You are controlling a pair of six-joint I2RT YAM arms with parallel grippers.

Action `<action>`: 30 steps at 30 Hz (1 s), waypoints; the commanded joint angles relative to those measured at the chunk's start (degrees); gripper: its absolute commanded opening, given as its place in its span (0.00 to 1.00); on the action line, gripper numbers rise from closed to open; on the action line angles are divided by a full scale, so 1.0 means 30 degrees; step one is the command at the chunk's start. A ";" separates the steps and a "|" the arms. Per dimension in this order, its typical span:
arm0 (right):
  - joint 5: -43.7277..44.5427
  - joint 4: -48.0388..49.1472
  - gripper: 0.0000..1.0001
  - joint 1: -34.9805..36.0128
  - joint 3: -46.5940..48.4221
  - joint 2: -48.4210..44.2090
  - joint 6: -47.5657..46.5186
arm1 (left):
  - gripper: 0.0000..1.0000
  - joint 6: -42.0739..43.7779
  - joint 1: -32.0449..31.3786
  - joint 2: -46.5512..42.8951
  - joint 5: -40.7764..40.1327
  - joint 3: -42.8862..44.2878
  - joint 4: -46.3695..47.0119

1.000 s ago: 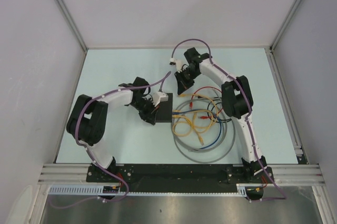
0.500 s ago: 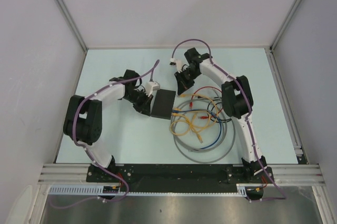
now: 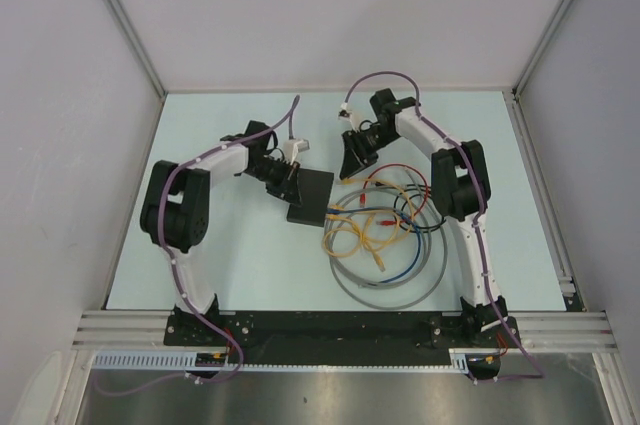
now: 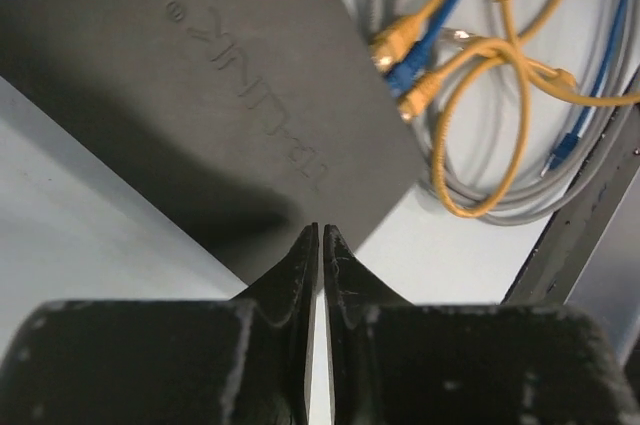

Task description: Pull the plug from the switch port

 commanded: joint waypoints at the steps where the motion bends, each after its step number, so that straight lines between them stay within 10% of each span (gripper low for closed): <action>1: -0.1946 -0.0527 0.46 0.0210 -0.0149 -0.0217 -0.0292 | 0.09 -0.0995 0.0005 0.1544 -0.0336 0.0951 0.0268; 30: -0.0749 -0.1758 0.48 0.1967 0.0114 0.3502 -0.1347 | 0.08 -0.0877 0.0005 0.2632 -0.1773 -0.0191 0.0794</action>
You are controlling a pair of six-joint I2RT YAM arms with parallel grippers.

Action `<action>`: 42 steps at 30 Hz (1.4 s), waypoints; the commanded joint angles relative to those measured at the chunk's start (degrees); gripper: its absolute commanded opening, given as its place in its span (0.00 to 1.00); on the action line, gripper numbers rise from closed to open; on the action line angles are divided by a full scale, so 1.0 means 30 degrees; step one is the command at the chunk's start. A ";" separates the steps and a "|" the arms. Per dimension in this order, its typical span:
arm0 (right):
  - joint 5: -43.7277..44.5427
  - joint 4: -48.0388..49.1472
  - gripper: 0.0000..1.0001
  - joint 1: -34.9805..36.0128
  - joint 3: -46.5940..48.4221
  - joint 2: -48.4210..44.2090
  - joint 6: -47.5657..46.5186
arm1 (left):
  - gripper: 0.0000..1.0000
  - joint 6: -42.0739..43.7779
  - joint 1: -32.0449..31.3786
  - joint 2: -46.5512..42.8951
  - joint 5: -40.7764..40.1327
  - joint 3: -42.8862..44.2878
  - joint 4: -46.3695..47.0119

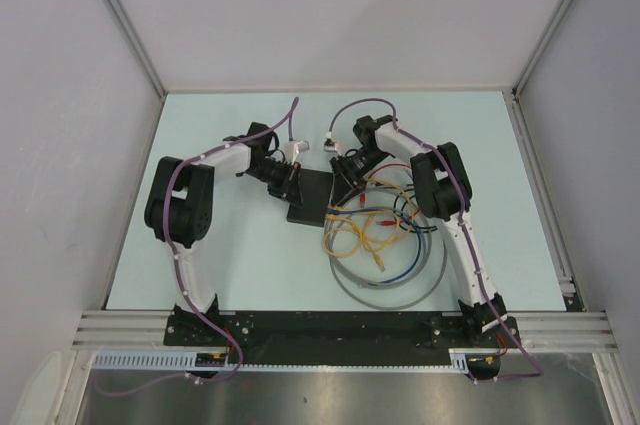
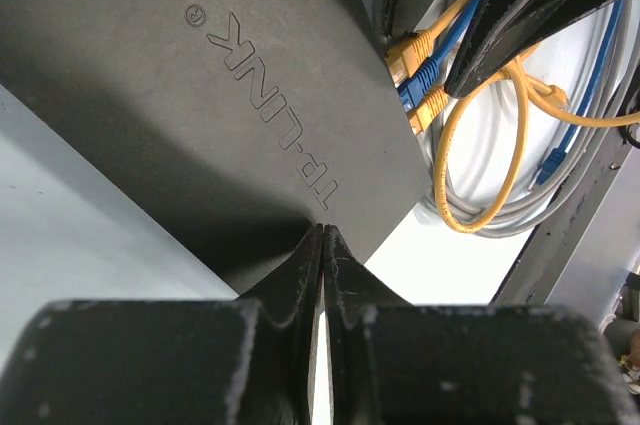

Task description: Pull the plug from the switch port

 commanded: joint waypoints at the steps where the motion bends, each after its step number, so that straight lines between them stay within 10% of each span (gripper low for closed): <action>1: 0.1954 0.1024 0.48 0.0365 0.0458 0.1230 -0.0044 | 0.08 0.0390 -0.0002 0.0833 -0.1875 -0.0577 0.0460; 35: 0.4099 0.7999 0.46 0.0600 -0.4113 -0.0877 0.2303 | 0.09 0.0858 0.0085 -0.0220 -0.1817 -0.0667 -0.0301; 42: 0.2103 0.7854 0.48 0.0598 -0.3705 -0.1408 0.2567 | 0.31 0.0390 0.1578 -0.3499 -0.0556 -0.0839 -0.0419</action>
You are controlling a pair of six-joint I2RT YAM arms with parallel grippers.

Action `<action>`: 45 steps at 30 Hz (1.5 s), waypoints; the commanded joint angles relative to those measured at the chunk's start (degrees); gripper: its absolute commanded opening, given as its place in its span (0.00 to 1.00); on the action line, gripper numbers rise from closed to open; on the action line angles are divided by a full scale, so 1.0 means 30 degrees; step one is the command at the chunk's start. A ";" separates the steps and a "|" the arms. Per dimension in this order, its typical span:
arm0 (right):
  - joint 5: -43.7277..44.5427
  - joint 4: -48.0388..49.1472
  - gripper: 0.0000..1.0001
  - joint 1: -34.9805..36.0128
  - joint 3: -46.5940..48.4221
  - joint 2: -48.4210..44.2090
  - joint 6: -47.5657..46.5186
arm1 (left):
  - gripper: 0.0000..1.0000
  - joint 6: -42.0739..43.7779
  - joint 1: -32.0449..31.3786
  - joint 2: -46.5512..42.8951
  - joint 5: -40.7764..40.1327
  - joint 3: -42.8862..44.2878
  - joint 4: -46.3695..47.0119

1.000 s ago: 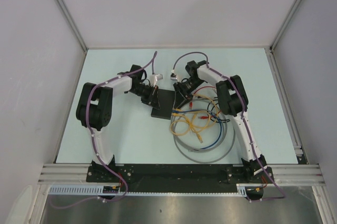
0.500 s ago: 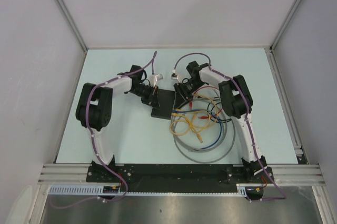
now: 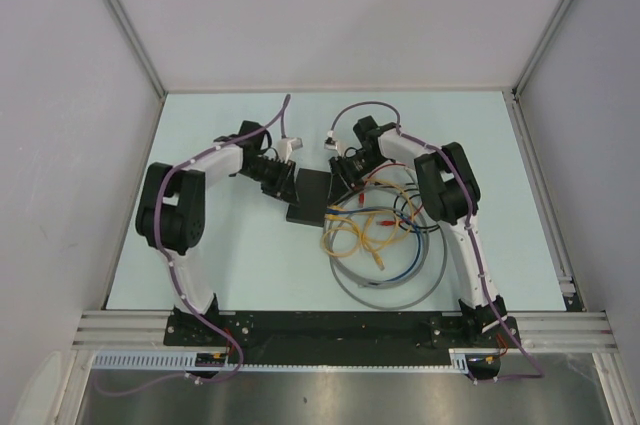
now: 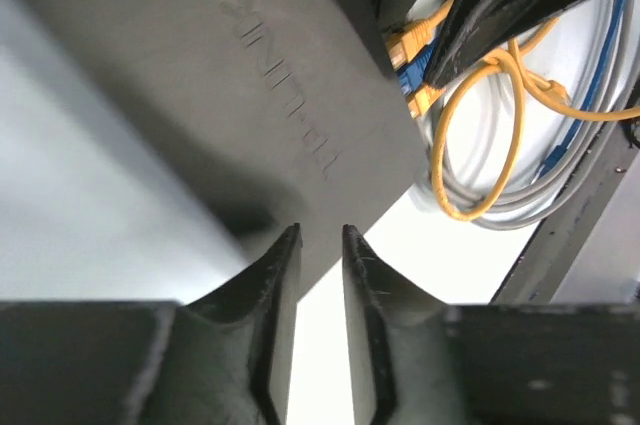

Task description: Pull the plug from the switch port

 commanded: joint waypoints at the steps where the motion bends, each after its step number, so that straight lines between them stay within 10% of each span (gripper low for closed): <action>1: 0.2140 0.2250 0.48 0.0453 0.0136 0.0939 -0.0472 | 0.32 0.0288 0.1266 -0.2461 -0.0309 -0.0352 -0.0354; 13: 0.2990 0.1341 0.34 0.0688 0.0109 0.2201 -0.1205 | 0.22 -0.0035 0.0626 -0.1090 0.2855 -0.0589 -0.0060; 38: 0.5304 0.0492 0.25 0.1947 -0.0595 0.2436 -0.0970 | 0.15 -0.0474 -0.0256 0.1405 0.0453 -0.0529 0.0730; 45: 0.6828 0.0171 0.05 0.2505 -0.0509 0.1939 -0.1348 | 0.15 -0.0299 -0.0256 0.1346 -0.0073 -0.0617 0.0643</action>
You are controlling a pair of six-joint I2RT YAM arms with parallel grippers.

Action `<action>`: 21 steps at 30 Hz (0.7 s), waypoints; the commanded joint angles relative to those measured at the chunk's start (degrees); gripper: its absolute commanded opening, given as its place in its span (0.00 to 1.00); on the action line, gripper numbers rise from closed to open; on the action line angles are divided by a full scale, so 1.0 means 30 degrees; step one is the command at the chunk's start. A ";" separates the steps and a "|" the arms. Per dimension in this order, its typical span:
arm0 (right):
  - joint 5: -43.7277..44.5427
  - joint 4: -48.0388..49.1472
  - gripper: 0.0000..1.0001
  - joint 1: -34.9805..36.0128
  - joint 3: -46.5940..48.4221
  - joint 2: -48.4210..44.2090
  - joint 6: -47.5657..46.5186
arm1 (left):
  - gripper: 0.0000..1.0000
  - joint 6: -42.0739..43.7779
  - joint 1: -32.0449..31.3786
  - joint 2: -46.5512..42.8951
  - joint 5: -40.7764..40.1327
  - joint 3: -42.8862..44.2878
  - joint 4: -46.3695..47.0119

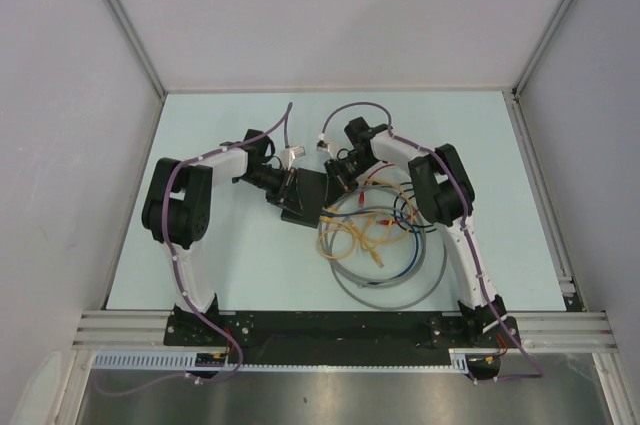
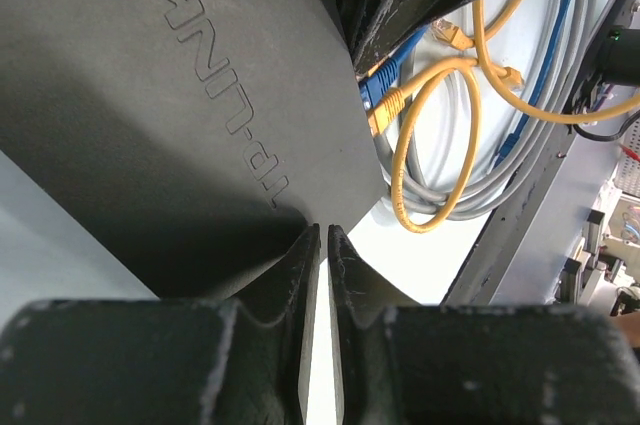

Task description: Pull the plug from the switch port

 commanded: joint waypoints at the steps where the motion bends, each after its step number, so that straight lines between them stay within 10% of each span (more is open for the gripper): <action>1: 0.5525 -0.0542 0.04 0.1710 -0.0945 0.1319 -0.1488 | 0.15 0.0598 -0.0117 0.0421 -0.1903 0.0002 0.0672; 21: 0.3514 -0.3742 0.02 0.0482 -0.1793 -0.0527 -0.3719 | 0.15 0.1037 -0.0117 0.0098 -0.2489 0.0208 0.0350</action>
